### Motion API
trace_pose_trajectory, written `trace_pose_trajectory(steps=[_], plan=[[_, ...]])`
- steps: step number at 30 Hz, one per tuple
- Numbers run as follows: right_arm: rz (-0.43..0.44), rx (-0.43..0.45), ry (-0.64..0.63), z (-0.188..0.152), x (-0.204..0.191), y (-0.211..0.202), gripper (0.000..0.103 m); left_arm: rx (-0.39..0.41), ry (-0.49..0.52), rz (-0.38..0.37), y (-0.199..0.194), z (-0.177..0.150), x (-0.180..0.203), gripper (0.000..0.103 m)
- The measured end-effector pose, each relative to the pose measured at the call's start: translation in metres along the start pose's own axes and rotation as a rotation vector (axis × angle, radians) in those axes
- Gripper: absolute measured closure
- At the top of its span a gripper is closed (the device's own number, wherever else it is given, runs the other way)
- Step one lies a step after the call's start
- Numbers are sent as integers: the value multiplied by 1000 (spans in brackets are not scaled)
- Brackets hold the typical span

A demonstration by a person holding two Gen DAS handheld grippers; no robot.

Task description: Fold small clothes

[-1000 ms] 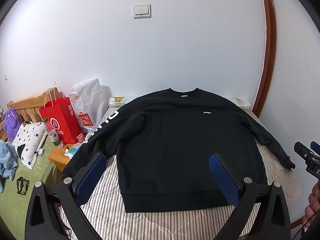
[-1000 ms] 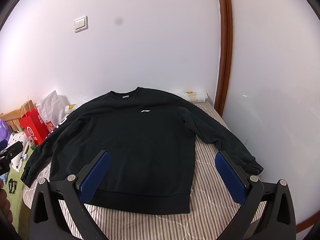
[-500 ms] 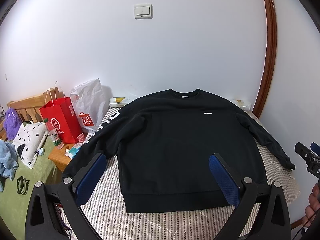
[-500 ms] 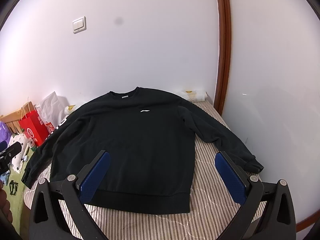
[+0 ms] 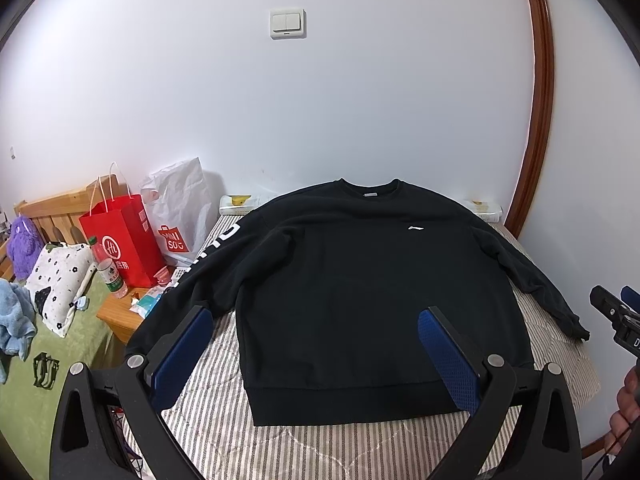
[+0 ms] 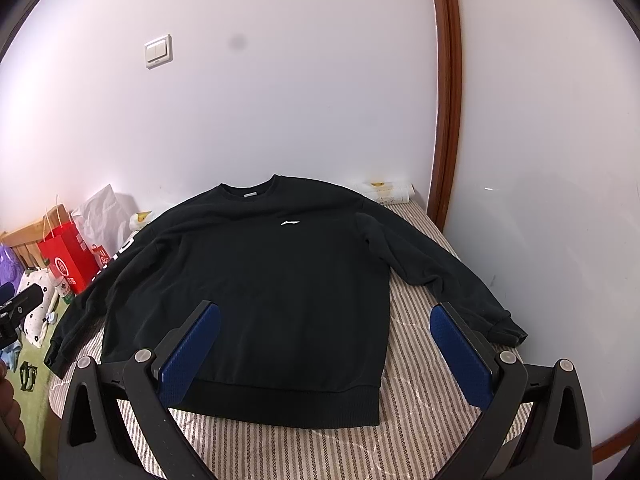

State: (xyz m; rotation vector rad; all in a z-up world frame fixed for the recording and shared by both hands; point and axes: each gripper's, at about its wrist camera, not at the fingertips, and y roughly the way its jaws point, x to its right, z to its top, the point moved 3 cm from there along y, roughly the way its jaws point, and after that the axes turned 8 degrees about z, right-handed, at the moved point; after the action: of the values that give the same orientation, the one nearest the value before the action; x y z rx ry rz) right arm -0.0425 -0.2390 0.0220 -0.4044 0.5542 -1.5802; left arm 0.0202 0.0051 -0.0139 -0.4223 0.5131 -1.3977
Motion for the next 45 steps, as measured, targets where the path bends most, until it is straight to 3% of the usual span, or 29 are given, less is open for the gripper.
trace_pose_trajectory(steps=[17, 25, 29, 36, 45], plan=[[0, -7, 0, 1, -2, 1, 0, 6, -12, -11, 2, 6, -2, 0], [11, -4, -8, 2, -8, 12, 0, 13, -27, -37, 20, 4, -11, 0], [21, 3, -10, -2, -10, 28, 0, -22, -53, -45, 48, -7, -19, 0], [33, -46, -34, -15, -11, 76, 0, -150, -103, 31, 116, -37, -48, 0], [50, -150, -29, -37, -4, 146, 1, -273, -313, 118, 172, -83, -112, 6]])
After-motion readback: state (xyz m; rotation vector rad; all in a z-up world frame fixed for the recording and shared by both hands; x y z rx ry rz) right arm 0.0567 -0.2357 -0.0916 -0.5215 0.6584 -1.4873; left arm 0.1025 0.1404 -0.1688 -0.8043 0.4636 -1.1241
